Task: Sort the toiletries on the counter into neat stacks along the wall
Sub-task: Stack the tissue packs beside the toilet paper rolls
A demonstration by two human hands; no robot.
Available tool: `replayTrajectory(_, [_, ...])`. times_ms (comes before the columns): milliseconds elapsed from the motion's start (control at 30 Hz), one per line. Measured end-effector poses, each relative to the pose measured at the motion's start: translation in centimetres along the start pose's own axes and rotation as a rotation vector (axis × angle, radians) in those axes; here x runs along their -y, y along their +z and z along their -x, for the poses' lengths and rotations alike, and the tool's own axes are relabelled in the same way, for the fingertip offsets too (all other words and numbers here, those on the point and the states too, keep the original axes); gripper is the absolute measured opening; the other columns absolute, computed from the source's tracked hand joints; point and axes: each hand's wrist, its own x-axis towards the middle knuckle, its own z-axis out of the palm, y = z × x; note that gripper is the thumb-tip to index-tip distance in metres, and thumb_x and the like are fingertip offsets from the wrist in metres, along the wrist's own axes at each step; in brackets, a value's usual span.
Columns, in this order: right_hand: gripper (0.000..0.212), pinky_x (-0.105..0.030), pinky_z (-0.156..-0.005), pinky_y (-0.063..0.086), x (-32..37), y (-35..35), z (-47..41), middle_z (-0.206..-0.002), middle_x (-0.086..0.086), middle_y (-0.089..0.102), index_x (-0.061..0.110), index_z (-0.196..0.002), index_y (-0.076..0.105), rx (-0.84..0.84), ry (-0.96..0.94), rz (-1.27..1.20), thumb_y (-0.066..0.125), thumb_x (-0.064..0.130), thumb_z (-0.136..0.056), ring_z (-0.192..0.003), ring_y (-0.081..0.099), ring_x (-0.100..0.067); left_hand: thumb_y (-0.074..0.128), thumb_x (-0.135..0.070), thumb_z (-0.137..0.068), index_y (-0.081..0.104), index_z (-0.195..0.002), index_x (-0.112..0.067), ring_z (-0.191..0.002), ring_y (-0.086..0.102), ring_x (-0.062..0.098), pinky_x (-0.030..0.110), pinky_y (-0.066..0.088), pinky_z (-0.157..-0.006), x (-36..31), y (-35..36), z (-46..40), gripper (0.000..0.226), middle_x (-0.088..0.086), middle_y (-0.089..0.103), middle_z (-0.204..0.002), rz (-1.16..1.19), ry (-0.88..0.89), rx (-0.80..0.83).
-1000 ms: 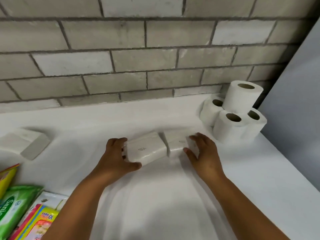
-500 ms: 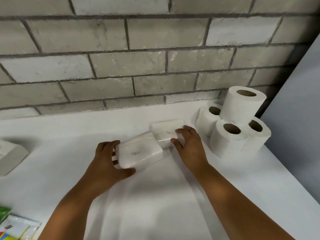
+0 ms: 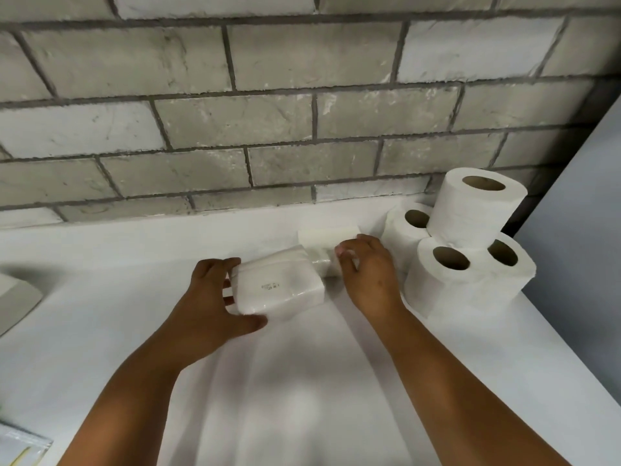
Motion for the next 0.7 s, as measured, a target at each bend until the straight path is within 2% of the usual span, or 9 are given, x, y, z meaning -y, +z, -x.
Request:
replayTrajectory(67, [0.031,-0.028,-0.104,0.037,0.8,-1.5,0.4,-0.127,-0.001,0.057,0.017,-0.115,0.065,-0.076,0.03,-0.178,0.047,0.037,-0.099,-0.121,0.051,-0.017,0.092,-0.025,-0.058,0.039,-0.142,-0.018,-0.105,0.055,0.005,0.012,0.047,-0.081,-1.1,-0.3,-1.0,0.1,-0.011,0.032,-0.129,-0.008,0.013,0.0])
replayTrajectory(200, [0.03,-0.019,-0.085,0.039,1.8,-3.2,1.2,-0.101,0.012,0.061,0.021,-0.109,0.065,-0.007,0.073,-0.385,0.043,0.041,-0.099,-0.097,0.055,-0.001,0.092,-0.025,-0.058,0.04,-0.14,-0.022,-0.099,0.053,-0.006,0.003,0.046,-0.07,-3.6,-0.9,-2.9,0.097,-0.01,0.033,-0.131,-0.004,0.051,0.007])
replayTrajectory(267, [0.027,-0.012,-0.078,0.038,1.8,-3.5,1.4,-0.092,0.018,0.061,0.025,-0.104,0.064,-0.02,0.104,-0.481,0.042,0.04,-0.1,-0.088,0.055,0.01,0.092,-0.025,-0.058,0.04,-0.14,-0.022,-0.1,0.054,-0.005,0.006,0.046,-0.074,-4.8,-0.7,-4.0,0.097,-0.011,0.033,-0.13,0.006,0.06,0.02])
replayTrajectory(333, [0.024,-0.01,-0.078,0.039,1.6,-3.7,1.5,-0.098,0.02,0.063,0.031,-0.105,0.062,-0.063,0.117,-0.549,0.043,0.045,-0.098,-0.093,0.055,0.015,0.092,-0.023,-0.059,0.038,-0.142,-0.02,-0.104,0.056,0.002,0.014,0.047,-0.081,-5.7,0.1,-5.2,0.099,-0.01,0.032,-0.132,0.016,0.067,0.052])
replayTrajectory(433, [0.04,-0.01,-0.087,0.041,1.2,-3.9,1.2,-0.12,0.019,0.059,0.03,-0.126,0.056,-0.05,0.116,-0.538,0.05,0.052,-0.093,-0.108,0.054,0.005,0.091,-0.021,-0.061,0.035,-0.146,-0.016,-0.113,0.052,0.011,0.019,0.046,-0.086,-6.7,2.1,-7.3,0.103,-0.006,0.03,-0.136,0.007,0.086,0.1])
replayTrajectory(567, [0.056,-0.031,-0.105,0.042,0.2,-2.5,0.2,-0.138,0.012,0.051,0.027,-0.139,0.045,-0.068,0.141,-0.381,0.057,0.051,-0.089,-0.125,0.049,-0.007,0.09,-0.021,-0.063,0.03,-0.149,-0.015,-0.116,0.048,0.012,0.019,0.044,-0.09,-6.8,4.6,-9.6,0.104,-0.002,0.028,-0.141,-0.007,0.102,0.123])
replayTrajectory(700, [0.056,-0.042,-0.103,0.045,-0.4,-1.2,-0.3,-0.133,0.002,0.057,0.02,-0.137,0.046,-0.055,0.197,-0.353,0.05,0.052,-0.091,-0.123,0.054,-0.017,0.087,-0.019,-0.069,0.019,-0.153,-0.014,-0.126,0.043,0.012,0.026,0.043,-0.102,-5.6,6.0,-10.2,0.107,-0.001,0.023,-0.151,0.063,0.077,0.134])
